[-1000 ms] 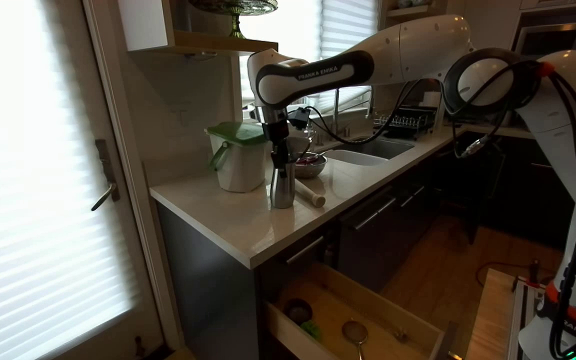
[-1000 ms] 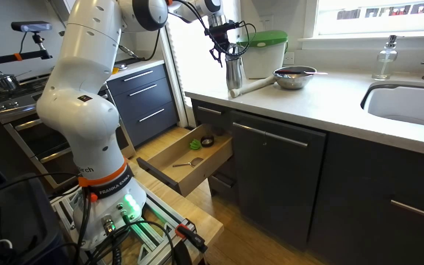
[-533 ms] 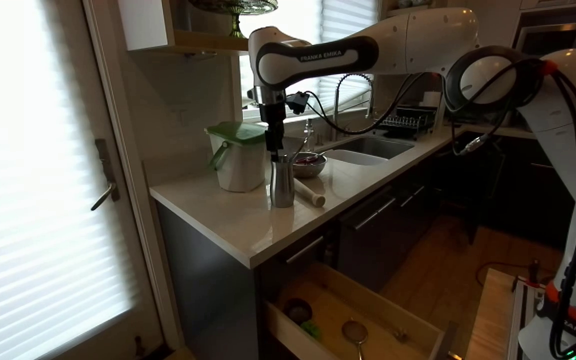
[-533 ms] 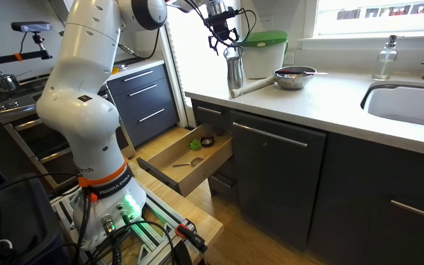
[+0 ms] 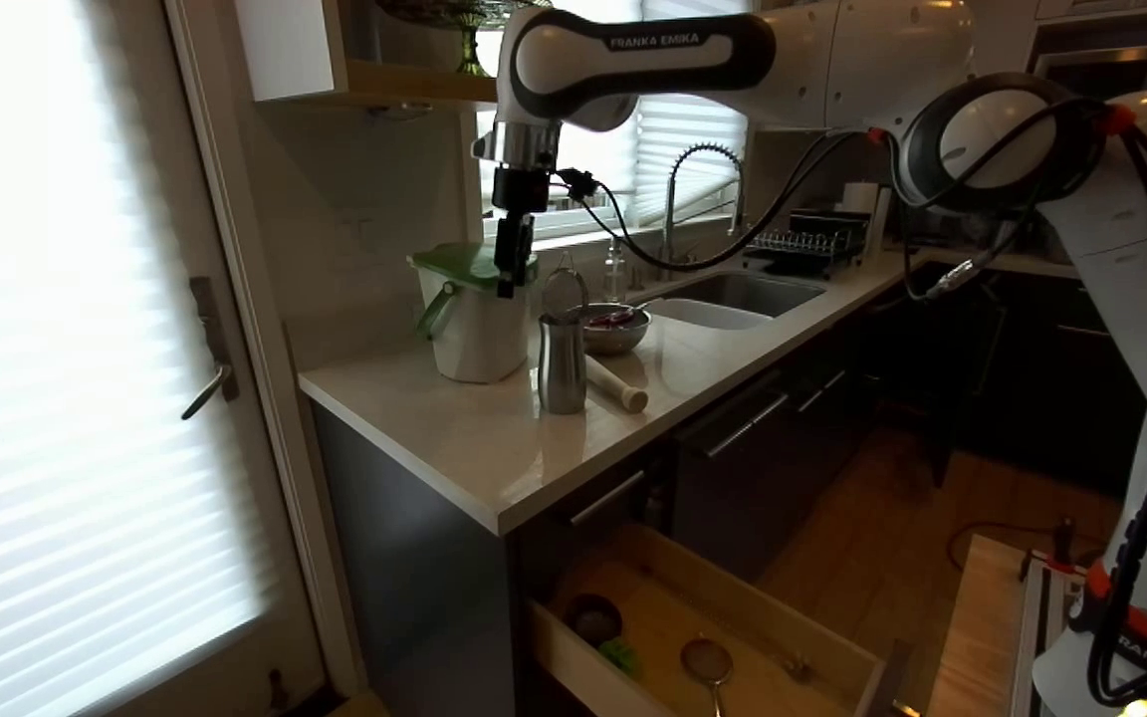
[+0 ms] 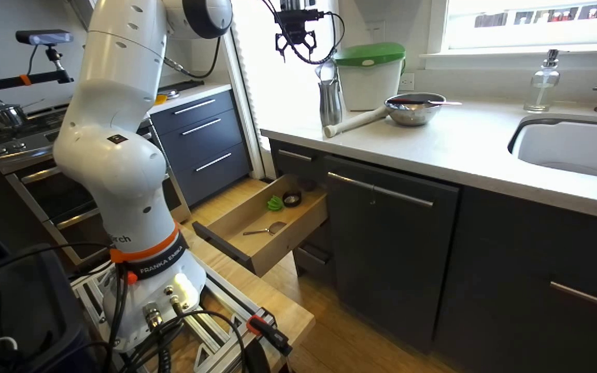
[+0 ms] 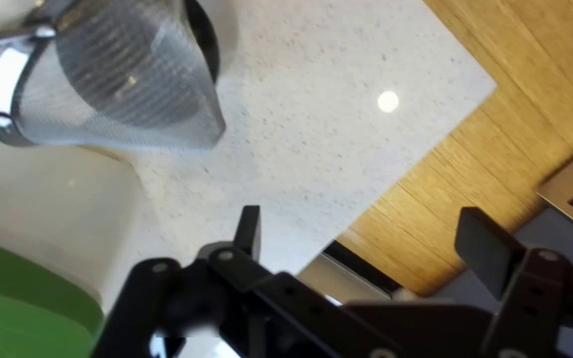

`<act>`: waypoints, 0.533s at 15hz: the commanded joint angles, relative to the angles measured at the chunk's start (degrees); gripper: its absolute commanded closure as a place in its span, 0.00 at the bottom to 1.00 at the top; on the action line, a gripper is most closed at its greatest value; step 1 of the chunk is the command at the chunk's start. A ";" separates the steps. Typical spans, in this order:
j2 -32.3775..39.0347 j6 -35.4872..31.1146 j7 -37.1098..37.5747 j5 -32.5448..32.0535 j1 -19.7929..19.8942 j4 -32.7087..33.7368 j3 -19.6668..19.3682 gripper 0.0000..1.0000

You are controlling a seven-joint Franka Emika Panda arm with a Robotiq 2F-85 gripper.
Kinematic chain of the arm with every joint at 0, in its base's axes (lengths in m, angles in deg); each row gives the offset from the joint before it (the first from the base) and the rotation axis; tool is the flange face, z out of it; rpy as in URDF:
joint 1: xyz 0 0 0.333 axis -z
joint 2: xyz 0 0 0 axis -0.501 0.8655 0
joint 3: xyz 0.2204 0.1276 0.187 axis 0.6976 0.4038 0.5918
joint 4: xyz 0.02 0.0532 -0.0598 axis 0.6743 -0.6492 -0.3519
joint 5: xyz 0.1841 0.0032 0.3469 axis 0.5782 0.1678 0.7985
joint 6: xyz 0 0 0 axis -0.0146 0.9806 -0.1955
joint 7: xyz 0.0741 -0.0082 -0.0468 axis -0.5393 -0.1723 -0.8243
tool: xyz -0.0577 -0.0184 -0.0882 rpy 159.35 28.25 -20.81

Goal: Pick up the laying cocktail shaker to make it stand upright on the counter top

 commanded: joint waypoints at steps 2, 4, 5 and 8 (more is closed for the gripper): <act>-9.08 -8.56 -4.11 8.50 3.15 -7.59 3.64 0.00; -13.10 -11.93 -3.38 6.55 3.21 -10.15 2.25 0.00; -15.64 -13.17 -2.04 4.39 3.16 -11.80 1.03 0.00; -22.57 -14.90 0.00 2.08 4.36 -19.16 -1.17 0.00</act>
